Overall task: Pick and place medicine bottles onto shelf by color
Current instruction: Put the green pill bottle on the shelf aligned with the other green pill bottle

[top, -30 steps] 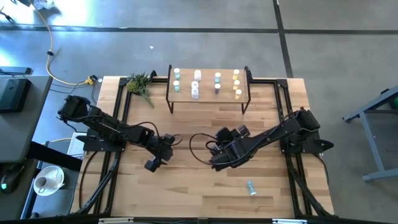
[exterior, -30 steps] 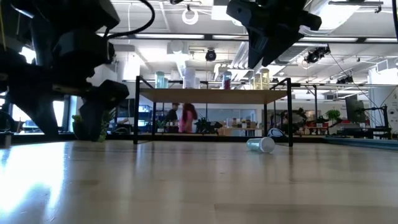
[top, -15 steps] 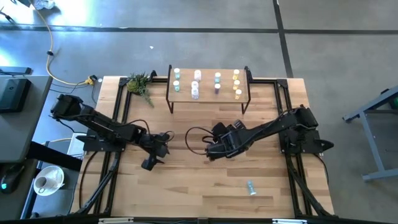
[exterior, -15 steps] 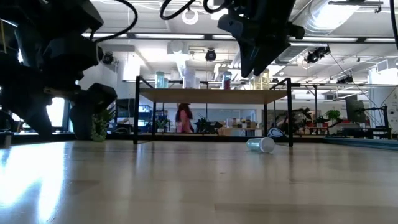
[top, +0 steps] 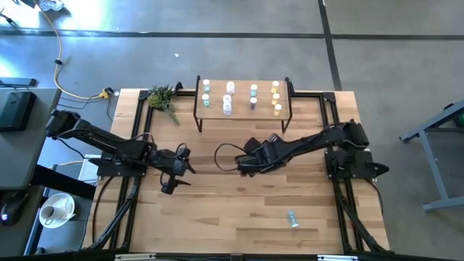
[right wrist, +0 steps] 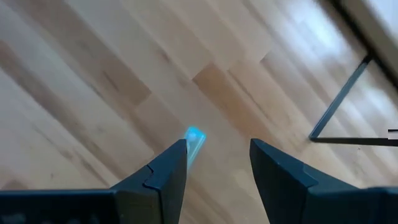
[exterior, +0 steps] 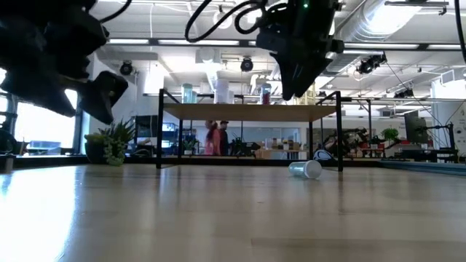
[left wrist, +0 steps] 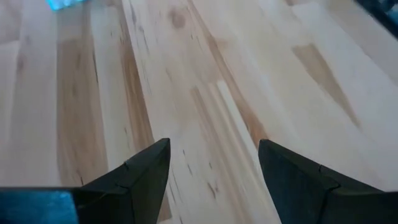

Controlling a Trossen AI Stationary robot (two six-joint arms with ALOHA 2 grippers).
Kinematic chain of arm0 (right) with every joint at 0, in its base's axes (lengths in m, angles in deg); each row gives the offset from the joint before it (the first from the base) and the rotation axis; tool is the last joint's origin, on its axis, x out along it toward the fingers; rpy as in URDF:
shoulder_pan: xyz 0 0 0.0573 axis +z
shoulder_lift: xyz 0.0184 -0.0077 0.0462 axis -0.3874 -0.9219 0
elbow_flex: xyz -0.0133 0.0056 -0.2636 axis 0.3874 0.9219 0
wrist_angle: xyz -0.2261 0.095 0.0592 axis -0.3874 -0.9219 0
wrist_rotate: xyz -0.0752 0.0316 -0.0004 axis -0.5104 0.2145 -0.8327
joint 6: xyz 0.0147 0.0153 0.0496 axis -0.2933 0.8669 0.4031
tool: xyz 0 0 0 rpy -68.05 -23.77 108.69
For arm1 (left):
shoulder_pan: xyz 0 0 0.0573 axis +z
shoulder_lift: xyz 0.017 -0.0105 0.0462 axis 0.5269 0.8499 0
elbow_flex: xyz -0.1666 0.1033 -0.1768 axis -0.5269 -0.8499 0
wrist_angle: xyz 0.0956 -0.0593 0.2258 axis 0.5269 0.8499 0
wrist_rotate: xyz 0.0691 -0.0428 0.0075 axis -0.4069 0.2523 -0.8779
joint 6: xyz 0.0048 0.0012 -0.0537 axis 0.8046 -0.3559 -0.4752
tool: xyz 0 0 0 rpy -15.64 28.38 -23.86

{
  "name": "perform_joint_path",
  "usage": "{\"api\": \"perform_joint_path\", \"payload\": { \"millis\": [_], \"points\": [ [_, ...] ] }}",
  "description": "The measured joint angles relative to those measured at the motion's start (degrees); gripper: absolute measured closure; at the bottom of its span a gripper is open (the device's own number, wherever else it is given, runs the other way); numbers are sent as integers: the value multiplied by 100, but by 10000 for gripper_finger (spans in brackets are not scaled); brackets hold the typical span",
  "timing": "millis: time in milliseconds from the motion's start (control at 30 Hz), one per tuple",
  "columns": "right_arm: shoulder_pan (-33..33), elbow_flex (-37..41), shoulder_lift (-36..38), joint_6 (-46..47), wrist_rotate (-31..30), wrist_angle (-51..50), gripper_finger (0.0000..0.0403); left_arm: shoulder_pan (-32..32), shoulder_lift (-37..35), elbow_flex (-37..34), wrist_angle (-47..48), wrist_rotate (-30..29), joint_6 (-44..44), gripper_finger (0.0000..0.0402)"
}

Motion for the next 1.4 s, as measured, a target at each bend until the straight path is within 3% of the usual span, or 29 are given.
{"api": "perform_joint_path", "payload": {
  "millis": [267,533,867,1400],
  "points": [
    [-397,0,0,-519,773,38,237,0,-142,0,16,0,-14,167],
    [-729,0,0,-326,1847,208,237,0,-142,-2,16,0,-4,167],
    [-837,0,-81,145,1773,383,237,0,-140,-1,21,0,-2,167],
    [-835,0,-1018,406,1723,319,237,0,-136,-1,5,1,0,167]
  ]
}}
